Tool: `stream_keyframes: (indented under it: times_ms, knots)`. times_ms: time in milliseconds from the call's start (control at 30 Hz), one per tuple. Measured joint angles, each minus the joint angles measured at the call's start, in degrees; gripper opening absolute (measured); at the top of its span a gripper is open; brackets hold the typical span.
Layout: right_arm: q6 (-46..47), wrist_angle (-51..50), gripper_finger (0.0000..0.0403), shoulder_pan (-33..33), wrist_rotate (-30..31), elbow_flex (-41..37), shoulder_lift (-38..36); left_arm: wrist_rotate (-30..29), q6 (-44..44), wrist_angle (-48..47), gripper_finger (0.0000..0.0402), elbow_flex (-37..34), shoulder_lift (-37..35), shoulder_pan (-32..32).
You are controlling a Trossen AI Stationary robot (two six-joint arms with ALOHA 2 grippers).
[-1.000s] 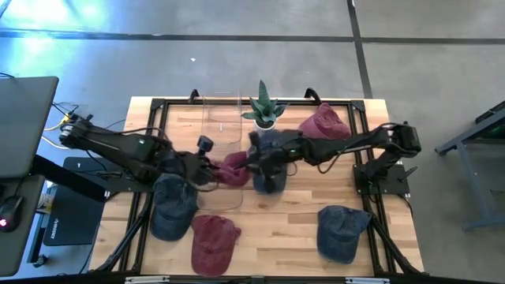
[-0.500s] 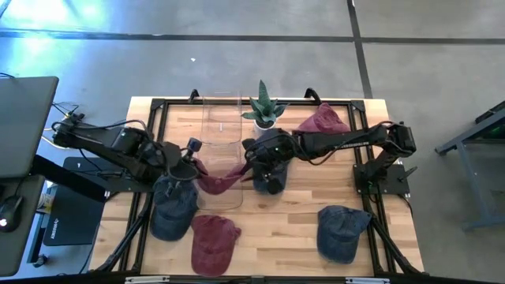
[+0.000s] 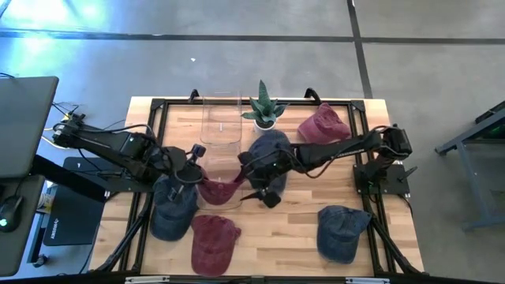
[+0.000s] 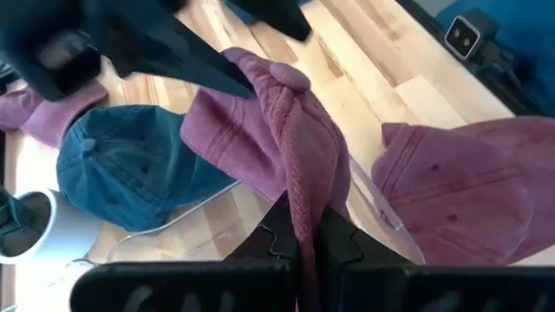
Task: Pick & Place hat
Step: Put the bottom right red cap into the bottom transparent bin
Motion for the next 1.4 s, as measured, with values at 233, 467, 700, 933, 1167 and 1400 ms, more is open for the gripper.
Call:
stream_keyframes:
  times_ms: [233, 467, 700, 933, 1167, 1400]
  knots:
    - [3.8, 0.2, 0.0157, 1.8, -3.8, -0.1, 1.3, 4.8, -3.5, 1.8, 0.0000, 0.0, 2.8, -1.3]
    - [5.3, -0.1, 0.0011, 1.8, -10.5, -0.1, 1.3, 5.1, -8.9, 2.3, 0.0000, 0.0, 7.3, -5.3]
    - [5.3, -0.6, 0.0008, 1.8, -11.8, -0.1, 1.3, 8.0, -17.6, 8.6, 0.0038, 0.0, 11.4, -6.0]
    - [4.9, -1.0, 0.0005, 1.8, -11.7, -0.1, 1.3, 17.6, -20.6, 9.7, 0.0132, 0.0, 15.8, -6.0]
    - [4.8, -2.6, 0.0006, 1.3, -11.7, -0.1, 1.3, 29.8, -20.1, 11.0, 0.0153, 0.0, 19.1, -6.1]
    - [4.8, -2.8, 0.0024, 1.5, -11.7, -0.1, 1.3, 27.9, -17.2, 8.6, 0.0116, 0.0, 19.1, -6.0]
